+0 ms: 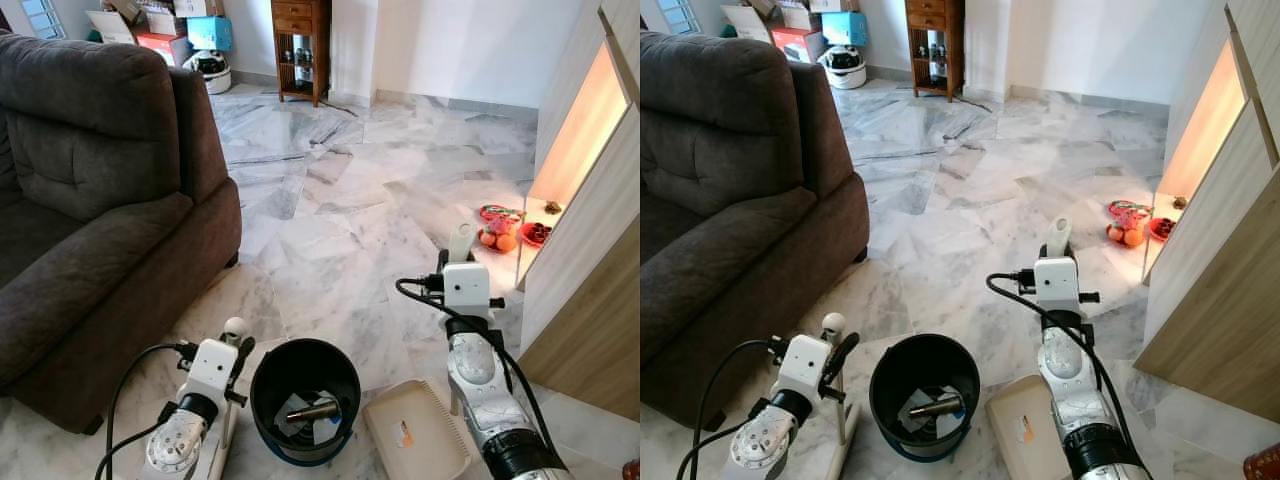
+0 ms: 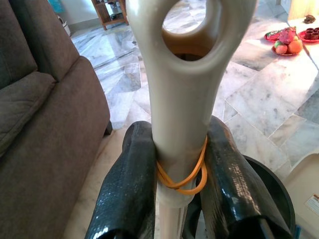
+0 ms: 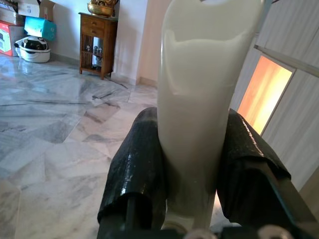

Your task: Sweep floor

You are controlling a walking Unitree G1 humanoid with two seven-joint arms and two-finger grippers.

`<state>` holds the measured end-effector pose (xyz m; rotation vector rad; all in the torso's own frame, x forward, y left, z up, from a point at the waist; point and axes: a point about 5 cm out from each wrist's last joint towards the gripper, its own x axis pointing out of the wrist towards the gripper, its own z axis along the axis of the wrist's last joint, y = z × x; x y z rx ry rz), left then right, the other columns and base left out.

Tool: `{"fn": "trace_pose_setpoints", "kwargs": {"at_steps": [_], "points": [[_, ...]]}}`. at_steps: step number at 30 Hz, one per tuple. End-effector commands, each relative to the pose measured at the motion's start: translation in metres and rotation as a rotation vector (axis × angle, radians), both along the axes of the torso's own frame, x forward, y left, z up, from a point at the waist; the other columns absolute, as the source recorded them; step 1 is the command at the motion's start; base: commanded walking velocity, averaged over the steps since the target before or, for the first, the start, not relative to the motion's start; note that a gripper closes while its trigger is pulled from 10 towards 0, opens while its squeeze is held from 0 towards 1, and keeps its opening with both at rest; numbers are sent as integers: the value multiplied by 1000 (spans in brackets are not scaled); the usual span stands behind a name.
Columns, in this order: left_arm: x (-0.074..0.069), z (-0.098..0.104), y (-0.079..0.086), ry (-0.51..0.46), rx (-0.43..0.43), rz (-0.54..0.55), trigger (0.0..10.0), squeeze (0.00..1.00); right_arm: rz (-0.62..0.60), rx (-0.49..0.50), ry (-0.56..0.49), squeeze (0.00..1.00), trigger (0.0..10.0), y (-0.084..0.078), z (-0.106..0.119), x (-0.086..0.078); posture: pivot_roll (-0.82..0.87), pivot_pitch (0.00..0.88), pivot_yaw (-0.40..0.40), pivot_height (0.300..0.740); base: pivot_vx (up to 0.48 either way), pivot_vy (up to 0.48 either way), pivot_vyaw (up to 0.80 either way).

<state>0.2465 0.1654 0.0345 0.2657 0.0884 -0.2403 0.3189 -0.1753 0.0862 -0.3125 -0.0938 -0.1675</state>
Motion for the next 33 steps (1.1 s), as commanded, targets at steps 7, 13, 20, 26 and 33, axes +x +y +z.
{"fn": "trace_pose_setpoints", "kwargs": {"at_steps": [7,13,20,26,33], "points": [[6,10,-2,-48,-3,-8,10000,0,-1,1,-45,0,10000,0,10,6,125,0,20,740,-295,0,0],[8,10,-1,-49,0,-15,10000,0,-2,3,-43,0,10000,0,9,7,125,0,28,740,-300,0,0],[9,11,-1,-52,0,-9,10000,0,-4,1,-42,0,10000,-1,10,9,133,0,25,740,-300,0,0],[10,11,-1,-53,-1,-8,10000,0,-5,5,-39,0,10000,-1,9,9,139,0,21,740,-301,0,0],[9,11,0,-54,-1,-4,10000,0,6,17,-21,0,10000,3,3,7,144,0,23,740,-300,0,0]]}}
